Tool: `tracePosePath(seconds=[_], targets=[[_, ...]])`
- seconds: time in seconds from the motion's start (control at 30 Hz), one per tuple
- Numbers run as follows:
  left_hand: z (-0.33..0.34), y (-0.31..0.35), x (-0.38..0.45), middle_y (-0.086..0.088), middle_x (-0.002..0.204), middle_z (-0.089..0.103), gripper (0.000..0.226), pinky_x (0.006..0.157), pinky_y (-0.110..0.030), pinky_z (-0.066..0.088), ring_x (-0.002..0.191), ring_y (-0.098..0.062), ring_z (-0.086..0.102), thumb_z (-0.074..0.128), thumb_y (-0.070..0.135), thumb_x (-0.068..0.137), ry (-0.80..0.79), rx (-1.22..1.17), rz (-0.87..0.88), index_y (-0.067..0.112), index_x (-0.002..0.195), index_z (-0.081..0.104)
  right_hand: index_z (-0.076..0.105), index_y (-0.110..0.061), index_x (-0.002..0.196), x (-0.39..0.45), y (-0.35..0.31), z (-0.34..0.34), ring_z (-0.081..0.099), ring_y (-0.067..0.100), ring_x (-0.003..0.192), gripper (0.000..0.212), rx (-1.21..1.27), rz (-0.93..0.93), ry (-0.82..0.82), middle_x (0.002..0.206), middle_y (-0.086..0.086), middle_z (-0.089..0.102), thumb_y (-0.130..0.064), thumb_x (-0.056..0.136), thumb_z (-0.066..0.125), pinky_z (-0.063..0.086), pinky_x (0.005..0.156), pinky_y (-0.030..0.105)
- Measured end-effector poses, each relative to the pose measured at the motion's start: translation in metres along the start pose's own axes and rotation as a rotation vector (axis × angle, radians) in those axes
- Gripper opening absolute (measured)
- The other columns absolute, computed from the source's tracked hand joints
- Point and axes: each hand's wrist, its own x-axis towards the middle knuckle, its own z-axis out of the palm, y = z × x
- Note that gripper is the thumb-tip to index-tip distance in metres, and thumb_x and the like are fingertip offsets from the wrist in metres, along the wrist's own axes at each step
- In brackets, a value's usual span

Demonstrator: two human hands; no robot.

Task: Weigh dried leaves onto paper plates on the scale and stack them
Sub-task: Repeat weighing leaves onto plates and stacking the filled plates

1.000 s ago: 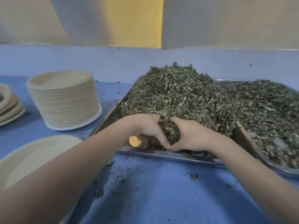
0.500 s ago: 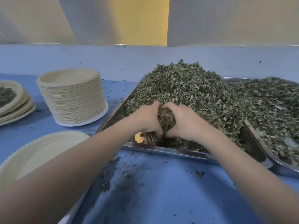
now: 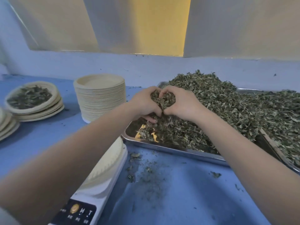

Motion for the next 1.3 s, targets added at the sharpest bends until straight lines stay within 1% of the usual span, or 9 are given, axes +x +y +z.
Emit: tracePosePath(seconds=[0.2, 0.37, 0.47, 0.57, 0.7, 0.8, 1.03, 1.13, 1.3], targets=[[-0.063, 0.014, -0.040, -0.013, 0.112, 0.055, 0.052, 0.061, -0.045, 0.059, 0.088, -0.035, 0.066, 0.063, -0.018, 0.072, 0.069, 0.015, 0.013, 0.019, 0.108, 0.055, 0.053, -0.035, 0.101, 0.011, -0.065, 0.003, 0.043, -0.005, 0.032, 0.041, 0.054, -0.137, 0.007, 0.101, -0.004, 0.057, -0.009, 0.073, 0.071, 0.029, 0.034, 0.008], [-0.118, -0.002, -0.088, -0.015, 0.111, 0.061, 0.050, 0.065, -0.040, 0.060, 0.090, -0.032, 0.068, 0.069, -0.015, 0.069, 0.116, 0.013, -0.079, 0.019, 0.104, 0.060, 0.058, -0.033, 0.108, 0.008, -0.114, 0.030, 0.045, -0.002, 0.056, 0.042, 0.169, -0.241, -0.083, 0.079, -0.016, 0.050, -0.014, 0.073, 0.071, 0.032, 0.041, 0.006], [-0.134, -0.019, -0.112, -0.013, 0.111, 0.064, 0.056, 0.065, -0.040, 0.060, 0.090, -0.031, 0.069, 0.071, -0.012, 0.070, 0.070, 0.030, -0.176, 0.022, 0.112, 0.059, 0.058, -0.032, 0.110, 0.003, -0.128, 0.053, 0.049, -0.001, 0.065, 0.044, 0.177, -0.267, -0.186, 0.086, -0.014, 0.055, -0.015, 0.072, 0.072, 0.035, 0.044, 0.006], [-0.140, -0.031, -0.128, -0.001, 0.115, 0.065, 0.060, 0.070, -0.041, 0.060, 0.098, -0.023, 0.067, 0.077, 0.004, 0.072, -0.040, 0.145, -0.294, 0.038, 0.117, 0.058, 0.057, -0.035, 0.109, 0.000, -0.131, 0.072, 0.053, 0.004, 0.072, 0.042, 0.132, -0.256, -0.294, 0.109, -0.007, 0.056, -0.019, 0.073, 0.074, 0.041, 0.048, 0.008], [-0.141, -0.031, -0.139, 0.007, 0.132, 0.050, 0.055, 0.076, -0.042, 0.059, 0.109, -0.026, 0.057, 0.077, 0.026, 0.074, -0.051, 0.279, -0.383, 0.055, 0.111, 0.048, 0.058, -0.038, 0.099, -0.002, -0.130, 0.083, 0.052, -0.006, 0.050, 0.036, 0.120, -0.231, -0.302, 0.118, -0.001, 0.058, -0.019, 0.072, 0.074, 0.040, 0.041, 0.015], [-0.140, -0.026, -0.139, 0.007, 0.138, 0.046, 0.057, 0.077, -0.042, 0.059, 0.109, -0.028, 0.057, 0.074, 0.027, 0.077, -0.007, 0.320, -0.349, 0.051, 0.121, 0.048, 0.059, -0.036, 0.095, -0.002, -0.131, 0.084, 0.049, -0.007, 0.041, 0.035, 0.201, -0.202, -0.295, 0.119, 0.006, 0.060, -0.014, 0.072, 0.073, 0.036, 0.036, 0.011], [-0.134, -0.021, -0.136, -0.010, 0.102, 0.061, 0.055, 0.080, -0.035, 0.057, 0.077, -0.024, 0.065, 0.071, 0.001, 0.076, 0.133, 0.193, -0.126, 0.026, 0.124, 0.058, 0.062, -0.035, 0.094, 0.003, -0.132, 0.078, 0.056, 0.005, 0.055, 0.033, 0.211, -0.208, -0.204, 0.120, 0.006, 0.061, -0.015, 0.070, 0.074, 0.047, 0.046, 0.017], [-0.132, -0.019, -0.135, -0.010, 0.092, 0.060, 0.049, 0.081, -0.034, 0.057, 0.075, -0.029, 0.068, 0.067, -0.007, 0.077, 0.163, 0.154, -0.084, 0.019, 0.118, 0.061, 0.063, -0.032, 0.096, 0.005, -0.134, 0.076, 0.053, -0.002, 0.046, 0.033, 0.250, -0.206, -0.209, 0.103, 0.002, 0.064, -0.012, 0.071, 0.074, 0.042, 0.042, 0.013], [-0.134, -0.024, -0.130, -0.004, 0.071, 0.060, 0.041, 0.077, -0.029, 0.058, 0.061, -0.020, 0.065, 0.063, -0.014, 0.074, 0.240, 0.125, -0.034, 0.020, 0.097, 0.064, 0.059, -0.034, 0.089, 0.005, -0.137, 0.073, 0.050, -0.007, 0.042, 0.033, 0.260, -0.235, -0.189, 0.077, -0.005, 0.058, -0.009, 0.072, 0.073, 0.034, 0.037, 0.007]])
